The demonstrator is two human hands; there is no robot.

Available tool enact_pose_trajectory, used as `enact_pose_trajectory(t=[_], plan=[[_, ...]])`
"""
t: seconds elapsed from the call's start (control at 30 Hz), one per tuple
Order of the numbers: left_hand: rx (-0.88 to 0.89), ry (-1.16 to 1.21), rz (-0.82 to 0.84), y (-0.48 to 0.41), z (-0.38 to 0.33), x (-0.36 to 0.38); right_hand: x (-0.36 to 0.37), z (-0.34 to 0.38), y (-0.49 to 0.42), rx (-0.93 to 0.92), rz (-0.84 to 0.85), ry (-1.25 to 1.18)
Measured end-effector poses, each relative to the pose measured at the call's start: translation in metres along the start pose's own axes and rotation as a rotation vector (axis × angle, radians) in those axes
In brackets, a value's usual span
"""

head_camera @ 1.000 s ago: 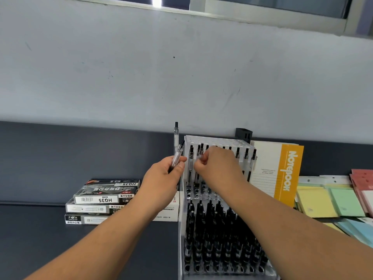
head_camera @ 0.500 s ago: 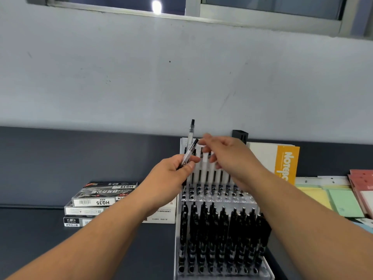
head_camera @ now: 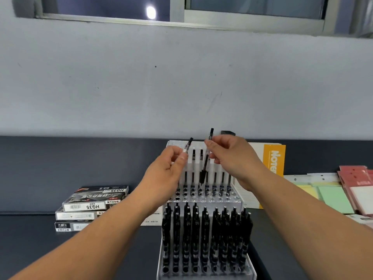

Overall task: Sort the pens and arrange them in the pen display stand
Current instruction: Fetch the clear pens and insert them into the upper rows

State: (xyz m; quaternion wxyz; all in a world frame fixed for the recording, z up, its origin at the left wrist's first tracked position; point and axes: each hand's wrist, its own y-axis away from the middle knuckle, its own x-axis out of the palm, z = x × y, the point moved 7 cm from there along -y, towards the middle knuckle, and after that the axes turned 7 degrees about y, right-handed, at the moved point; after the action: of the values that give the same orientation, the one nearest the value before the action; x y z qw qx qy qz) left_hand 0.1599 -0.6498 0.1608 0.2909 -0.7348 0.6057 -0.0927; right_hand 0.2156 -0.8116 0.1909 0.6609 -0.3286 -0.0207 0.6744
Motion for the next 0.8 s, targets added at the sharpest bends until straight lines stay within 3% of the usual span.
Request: enact_pose_trajectory(t=[0.17, 0.23, 0.5, 0.8], plan=[[-0.021, 0.302, -0.116, -0.008, -0.001, 0.0, -0.001, 0.002, 0.005, -0.096, -0.032, 0.105], [-0.013, 0.308, -0.158, -0.009, -0.002, 0.001, 0.001, 0.002, 0.006, -0.121, -0.02, 0.099], [-0.026, -0.004, -0.229, -0.01, 0.011, -0.001, 0.018, -0.006, 0.002, -0.156, 0.048, 0.164], [-0.027, -0.465, -0.126, -0.014, 0.013, 0.005, 0.036, -0.011, 0.002, -0.118, 0.142, 0.476]])
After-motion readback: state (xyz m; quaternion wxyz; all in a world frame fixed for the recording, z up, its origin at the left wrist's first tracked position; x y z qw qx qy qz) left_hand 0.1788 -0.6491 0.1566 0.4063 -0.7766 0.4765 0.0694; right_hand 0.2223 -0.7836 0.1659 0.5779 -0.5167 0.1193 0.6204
